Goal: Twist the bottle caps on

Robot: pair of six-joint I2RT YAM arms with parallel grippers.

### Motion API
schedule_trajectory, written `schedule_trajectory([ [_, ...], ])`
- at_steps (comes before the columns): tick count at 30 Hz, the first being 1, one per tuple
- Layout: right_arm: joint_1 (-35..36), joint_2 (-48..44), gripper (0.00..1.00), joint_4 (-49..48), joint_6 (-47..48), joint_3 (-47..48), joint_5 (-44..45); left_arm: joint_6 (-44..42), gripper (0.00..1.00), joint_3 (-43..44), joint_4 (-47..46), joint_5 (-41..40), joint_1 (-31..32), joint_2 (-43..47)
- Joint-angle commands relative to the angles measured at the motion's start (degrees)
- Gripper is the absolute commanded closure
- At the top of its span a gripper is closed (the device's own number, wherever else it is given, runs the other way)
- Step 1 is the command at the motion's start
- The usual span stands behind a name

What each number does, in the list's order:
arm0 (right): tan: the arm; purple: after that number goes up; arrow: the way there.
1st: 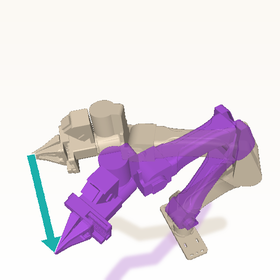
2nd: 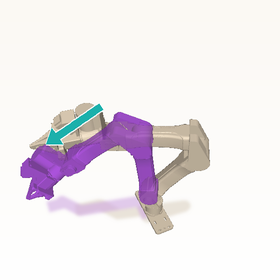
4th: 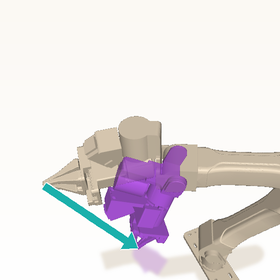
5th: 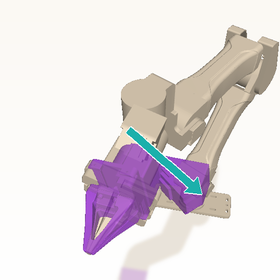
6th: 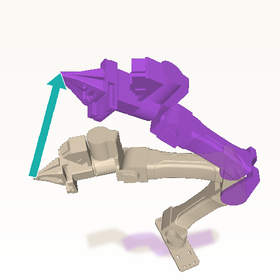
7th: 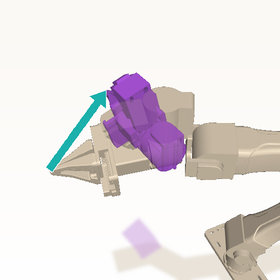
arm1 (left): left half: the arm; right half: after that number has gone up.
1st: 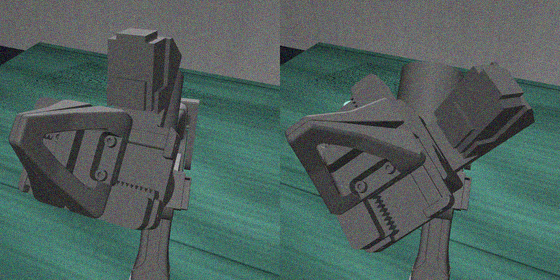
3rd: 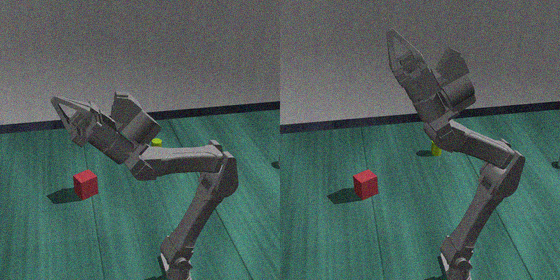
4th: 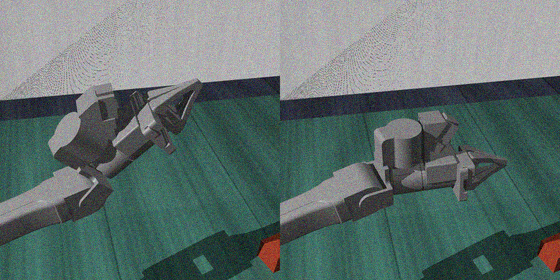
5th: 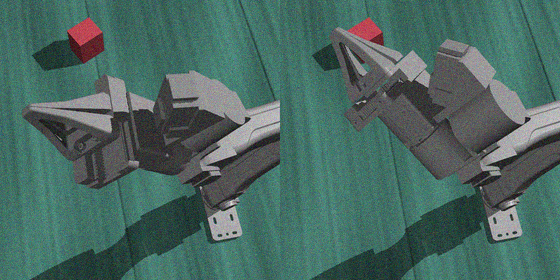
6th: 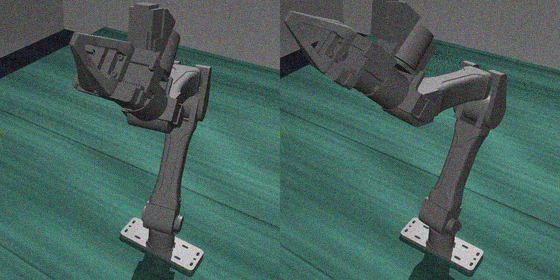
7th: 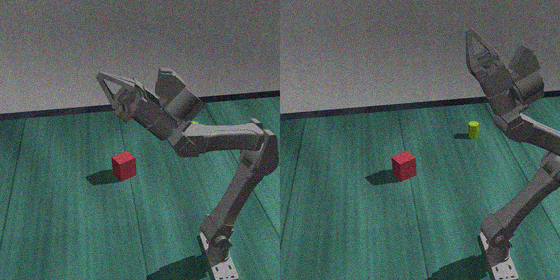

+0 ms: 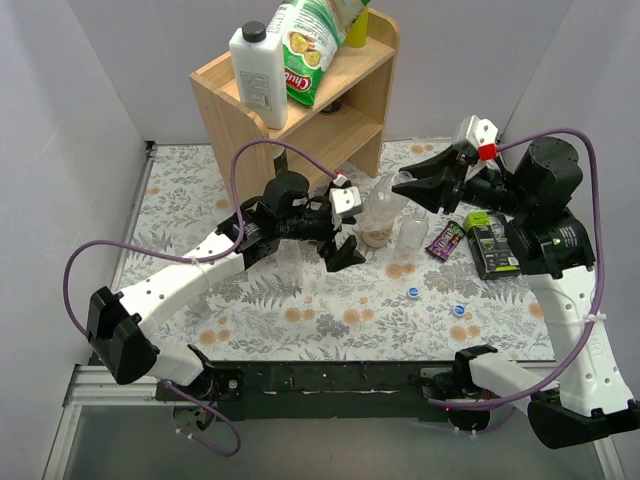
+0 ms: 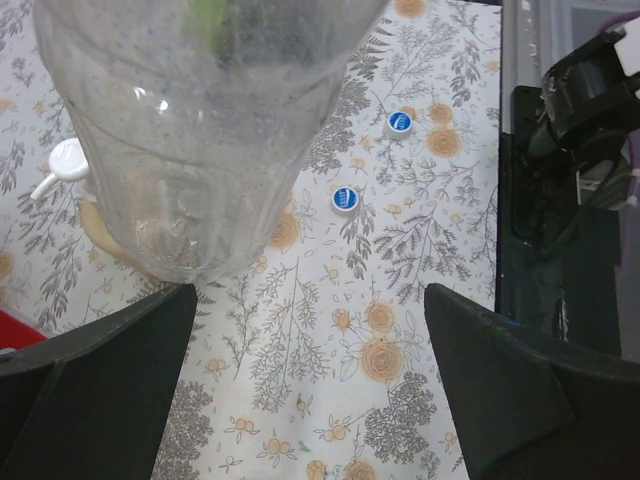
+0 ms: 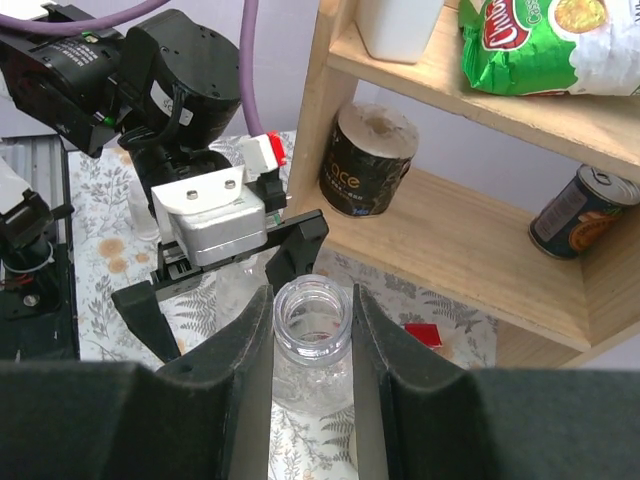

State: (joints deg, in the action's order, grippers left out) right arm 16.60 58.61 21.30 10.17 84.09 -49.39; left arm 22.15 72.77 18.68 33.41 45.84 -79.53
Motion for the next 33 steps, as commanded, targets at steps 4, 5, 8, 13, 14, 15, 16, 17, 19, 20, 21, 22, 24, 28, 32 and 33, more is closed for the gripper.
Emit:
schedule_trajectory([
  [4,0.3,-1.0,0.99,0.0,-6.1,-5.4,-8.3,4.0,0.02,1.1,-11.9,-6.7,0.6,-1.0],
  [5,0.1,-1.0,0.99,-0.2,-6.5,-5.9,-8.7,4.3,0.02,0.2,-12.5,-6.8,0.7,-0.6],
  [8,-0.2,-1.0,0.99,-1.9,-8.9,-6.9,-9.9,5.2,0.02,-0.5,-14.0,-7.0,0.9,-0.5],
  [13,-0.5,-0.4,0.99,-6.6,-12.7,-7.9,-11.9,4.7,0.02,0.4,-13.5,1.6,1.0,-1.7],
  [14,-0.6,-0.3,0.99,-8.0,-13.7,-7.9,-11.9,4.6,0.02,0.9,-13.1,3.4,1.0,-1.9],
  [15,-0.5,-0.3,0.99,-8.6,-14.0,-7.8,-12.0,4.4,0.02,1.1,-12.5,4.6,1.0,-2.4],
  [16,-0.6,0.0,0.99,-9.2,-14.1,-7.8,-12.1,4.4,0.02,1.4,-11.9,6.6,1.2,-2.8],
  [17,-0.6,0.1,0.99,-9.5,-14.7,-7.8,-12.2,4.1,0.02,1.7,-11.6,7.5,1.2,-3.1],
  [19,-0.6,-0.2,0.99,-10.8,-15.3,-8.3,-12.3,3.9,0.04,1.9,-10.8,8.4,1.5,-3.7],
  [20,-0.6,-0.2,0.99,-11.2,-15.4,-9.1,-12.3,3.7,0.05,2.1,-10.6,9.5,1.5,-3.9],
  [21,-0.6,-0.3,0.99,-11.4,-15.6,-9.3,-12.4,3.6,0.08,2.1,-10.5,9.7,1.6,-4.1],
  [22,-0.6,-0.6,0.99,-11.5,-15.5,-9.6,-12.3,3.3,0.10,2.2,-10.1,10.0,1.7,-4.2],
  [24,-0.6,-1.0,0.99,-11.5,-15.2,-10.2,-12.3,2.6,0.12,2.5,-9.4,10.6,1.7,-4.8],
  [28,-0.6,-1.2,0.99,-12.2,-15.9,-10.1,-12.0,2.6,0.15,2.9,-8.7,11.3,1.7,-5.5],
  [32,-0.7,-1.2,0.99,-15.7,-17.8,-11.5,-12.2,2.4,0.13,2.9,-8.3,12.3,1.7,-6.8],
  [33,-0.8,-1.4,0.99,-17.2,-18.7,-12.0,-12.7,2.5,0.12,3.0,-8.4,12.4,1.7,-7.4],
])
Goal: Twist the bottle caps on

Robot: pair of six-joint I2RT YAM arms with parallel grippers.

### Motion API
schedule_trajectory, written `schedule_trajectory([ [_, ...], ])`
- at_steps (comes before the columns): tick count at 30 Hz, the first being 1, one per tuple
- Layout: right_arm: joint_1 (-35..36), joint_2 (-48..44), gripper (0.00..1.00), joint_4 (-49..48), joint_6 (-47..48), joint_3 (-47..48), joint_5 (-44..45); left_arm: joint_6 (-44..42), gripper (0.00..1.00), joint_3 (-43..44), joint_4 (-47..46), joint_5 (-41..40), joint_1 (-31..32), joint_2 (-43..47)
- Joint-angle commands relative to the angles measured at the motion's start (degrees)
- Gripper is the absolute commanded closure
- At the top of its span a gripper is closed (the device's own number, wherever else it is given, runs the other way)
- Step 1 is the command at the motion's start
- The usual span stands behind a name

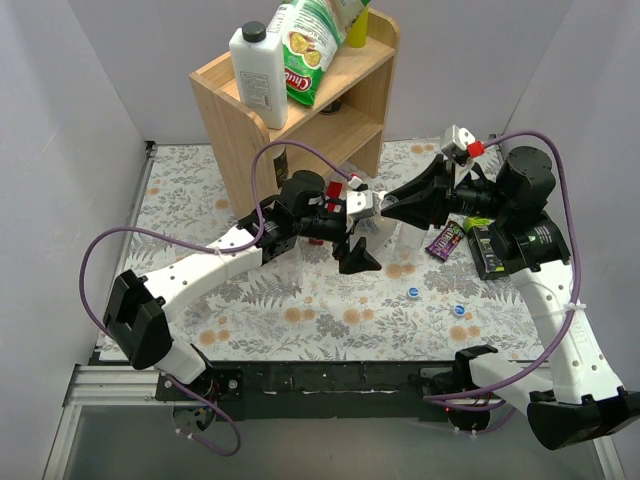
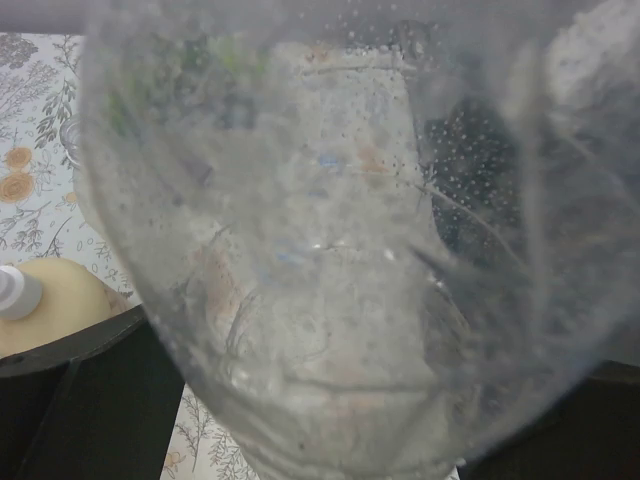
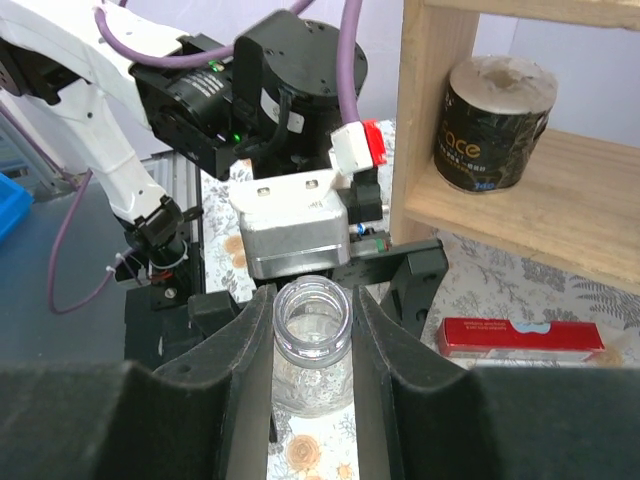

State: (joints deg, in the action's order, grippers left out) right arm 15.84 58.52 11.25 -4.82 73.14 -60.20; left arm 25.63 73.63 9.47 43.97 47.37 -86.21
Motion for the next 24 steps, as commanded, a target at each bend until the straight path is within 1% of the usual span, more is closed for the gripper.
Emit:
schedule_trajectory([
  [1,-0.1,-1.4,0.99,-8.2,-4.4,-2.0,-2.3,-0.8,0.11,2.4,0.9,1.7,0.2,-1.2],
  [4,-0.5,-1.4,0.99,-10.7,-6.5,-2.6,-2.8,-0.4,0.11,4.6,2.3,1.8,0.2,-3.4],
  [5,-0.9,-1.4,0.99,-13.0,-7.4,-2.7,-3.2,-0.6,0.13,5.2,2.8,1.7,0.1,-4.0],
  [8,-1.4,-1.9,0.99,-15.4,-8.7,-4.4,-5.2,-1.6,0.17,7.6,3.9,1.6,-0.4,-5.9],
  [9,-1.7,-2.3,0.99,-15.4,-8.9,-4.7,-5.3,-2.4,0.21,8.3,4.2,1.7,-0.9,-6.3],
  [11,-3.5,-2.4,0.99,-15.5,-9.2,-5.1,-5.4,-3.2,0.25,10.2,6.4,2.0,-1.2,-7.5],
  [14,-5.6,-2.4,0.99,-19.1,-12.7,-6.4,-5.5,-2.6,0.38,10.8,6.9,1.9,-1.8,-7.7],
  [16,-6.6,-1.2,0.99,-21.7,-15.7,-6.8,-5.5,-2.3,0.42,11.1,7.0,1.8,-2.0,-7.9],
  [18,-7.3,-0.1,0.99,-21.8,-16.1,-6.6,-5.5,-3.2,0.49,11.5,7.5,2.0,-2.1,-8.3],
  [19,-7.5,0.1,0.99,-21.4,-16.1,-6.5,-5.5,-3.6,0.56,11.5,7.8,2.2,-2.1,-8.4],
  [20,-7.5,0.4,0.99,-21.1,-16.0,-6.4,-5.5,-3.6,0.57,11.0,7.7,2.4,-2.2,-8.3],
  [21,-7.5,0.7,0.99,-21.0,-15.9,-6.4,-5.8,-3.6,0.63,10.6,7.2,2.9,-2.1,-7.8],
  [22,-7.4,1.0,0.99,-19.8,-15.1,-6.3,-5.7,-3.3,0.78,10.1,6.4,2.9,-2.1,-7.6],
  [23,-7.5,1.2,0.99,-18.3,-13.8,-6.0,-5.5,-2.8,0.82,9.4,5.7,2.8,-2.1,-7.2],
  [24,-7.5,1.2,0.99,-16.9,-12.7,-5.7,-4.3,-2.5,0.82,7.4,4.9,2.3,-2.1,-6.0],
])
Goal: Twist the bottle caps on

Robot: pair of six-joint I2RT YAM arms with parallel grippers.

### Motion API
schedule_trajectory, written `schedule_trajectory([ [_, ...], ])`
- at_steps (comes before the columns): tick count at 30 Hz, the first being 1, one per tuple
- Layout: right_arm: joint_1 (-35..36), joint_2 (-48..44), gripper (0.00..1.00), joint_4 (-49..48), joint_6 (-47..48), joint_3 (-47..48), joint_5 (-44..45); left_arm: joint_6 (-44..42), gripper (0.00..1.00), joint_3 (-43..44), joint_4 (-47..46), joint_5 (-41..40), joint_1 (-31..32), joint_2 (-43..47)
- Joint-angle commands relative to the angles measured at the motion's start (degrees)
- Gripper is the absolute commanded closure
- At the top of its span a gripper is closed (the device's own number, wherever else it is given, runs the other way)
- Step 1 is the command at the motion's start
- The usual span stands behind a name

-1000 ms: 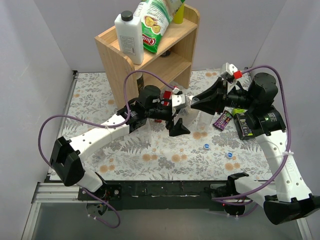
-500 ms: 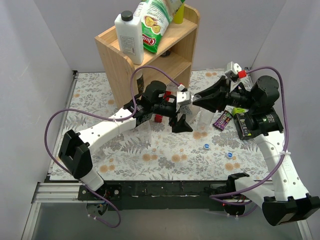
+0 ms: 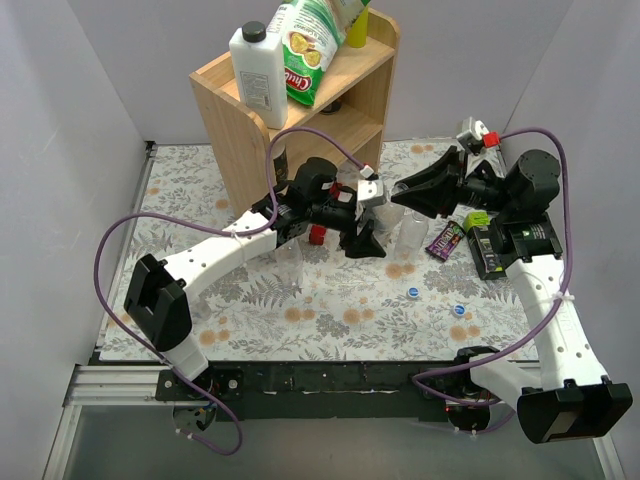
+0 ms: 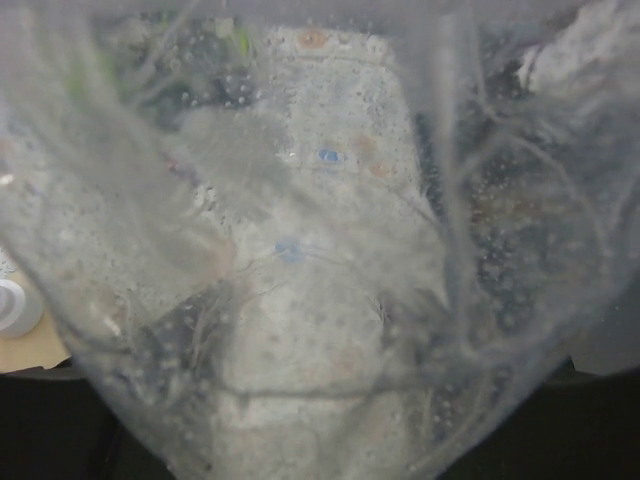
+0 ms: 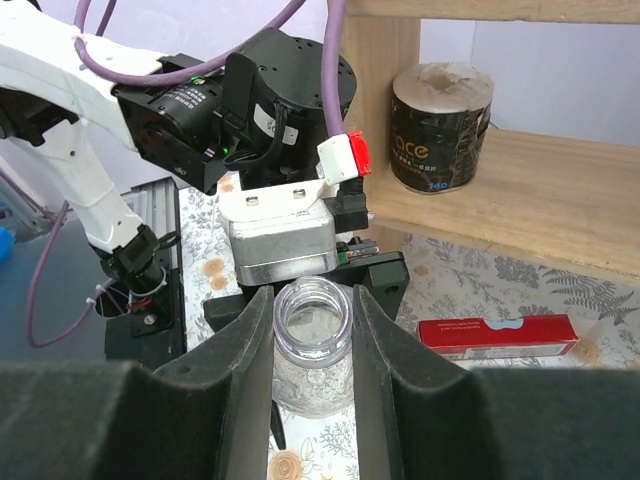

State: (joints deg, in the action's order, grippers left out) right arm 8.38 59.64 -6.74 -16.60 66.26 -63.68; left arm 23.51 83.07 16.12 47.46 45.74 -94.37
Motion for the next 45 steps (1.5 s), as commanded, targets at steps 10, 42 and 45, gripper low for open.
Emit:
schedule_trajectory([
  [10,-1.4,1.1,0.21,48.2,33.5,24.4,13.7,-1.4,1.00,-12.0,-2.4,-6.7,-0.6,11.8],
  [42,6.4,8.1,0.27,56.1,103.5,-21.4,37.0,-22.0,1.00,-12.4,16.8,-15.5,-0.7,18.6],
  [45,6.7,11.3,0.28,53.2,102.2,-21.4,37.8,-21.7,1.00,-12.1,16.8,-15.2,-0.7,18.3],
])
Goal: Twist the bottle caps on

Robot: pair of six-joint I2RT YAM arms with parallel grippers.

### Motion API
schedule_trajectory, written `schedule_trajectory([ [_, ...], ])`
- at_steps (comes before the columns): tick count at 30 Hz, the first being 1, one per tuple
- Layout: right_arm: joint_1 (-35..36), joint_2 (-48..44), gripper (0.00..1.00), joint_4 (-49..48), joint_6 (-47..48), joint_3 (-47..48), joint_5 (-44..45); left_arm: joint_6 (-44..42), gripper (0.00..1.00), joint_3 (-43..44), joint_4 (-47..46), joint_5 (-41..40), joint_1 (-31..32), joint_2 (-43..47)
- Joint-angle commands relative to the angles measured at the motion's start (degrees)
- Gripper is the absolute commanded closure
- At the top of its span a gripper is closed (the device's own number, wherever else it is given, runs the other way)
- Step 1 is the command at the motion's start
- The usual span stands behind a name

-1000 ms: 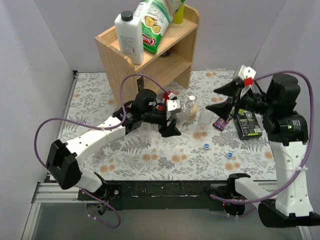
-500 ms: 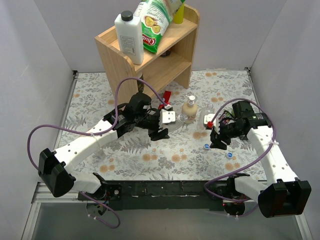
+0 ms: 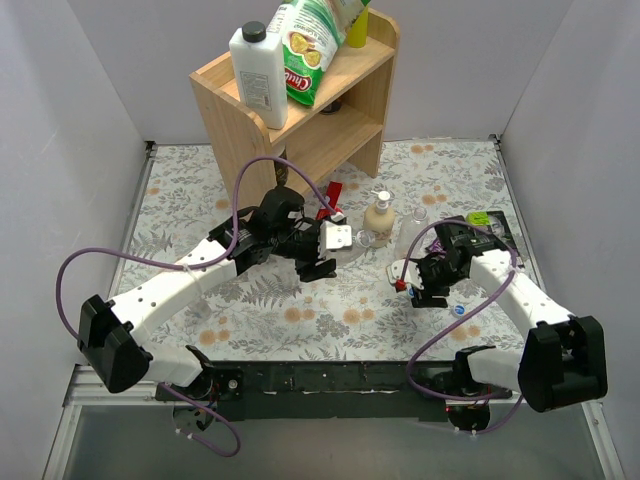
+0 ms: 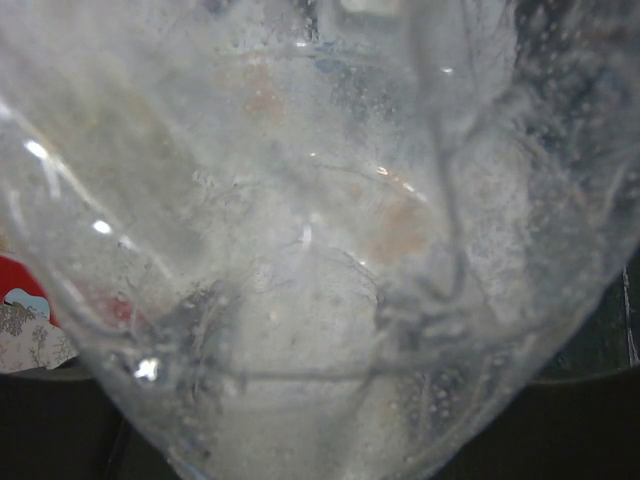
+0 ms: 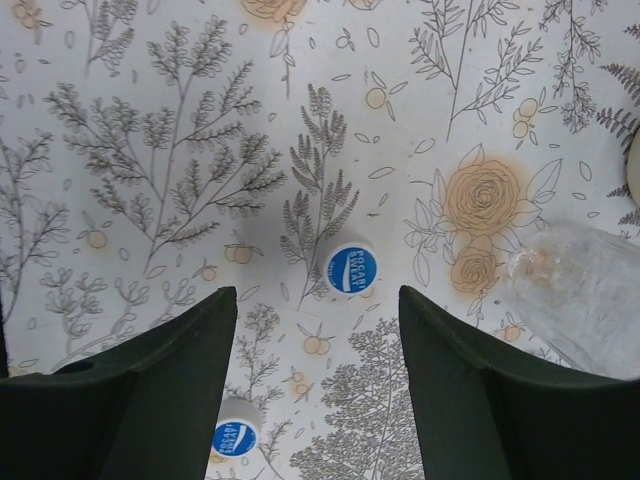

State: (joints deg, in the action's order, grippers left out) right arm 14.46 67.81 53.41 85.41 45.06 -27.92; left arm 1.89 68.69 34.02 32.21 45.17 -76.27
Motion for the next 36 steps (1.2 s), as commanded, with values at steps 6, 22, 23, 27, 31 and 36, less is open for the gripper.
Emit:
schedule_trajectory([
  [6,0.9,8.7,0.36,-8.9,0.0,1.1,3.4,0.2,1.00,2.8,-0.9,-0.1,-0.2,-0.6],
  [22,2.6,15.3,0.48,-10.3,-0.4,1.7,4.6,0.4,1.00,2.7,-1.3,-0.1,-0.5,-1.3],
  [23,2.7,15.4,0.48,-10.4,-0.4,1.6,4.9,0.6,1.00,2.5,-1.3,-0.1,-0.5,-1.3],
  [27,2.9,15.2,0.50,-11.4,-0.6,0.6,5.4,0.6,1.00,2.3,-1.7,-0.1,-0.5,-1.3],
  [31,3.2,15.1,0.57,-11.8,-0.6,-0.5,6.6,0.7,1.00,1.5,-2.1,-0.2,-0.7,-1.0],
  [36,3.2,13.4,0.69,-11.1,-0.2,-2.4,7.3,0.8,1.00,0.5,-3.3,0.0,-0.6,-0.9],
])
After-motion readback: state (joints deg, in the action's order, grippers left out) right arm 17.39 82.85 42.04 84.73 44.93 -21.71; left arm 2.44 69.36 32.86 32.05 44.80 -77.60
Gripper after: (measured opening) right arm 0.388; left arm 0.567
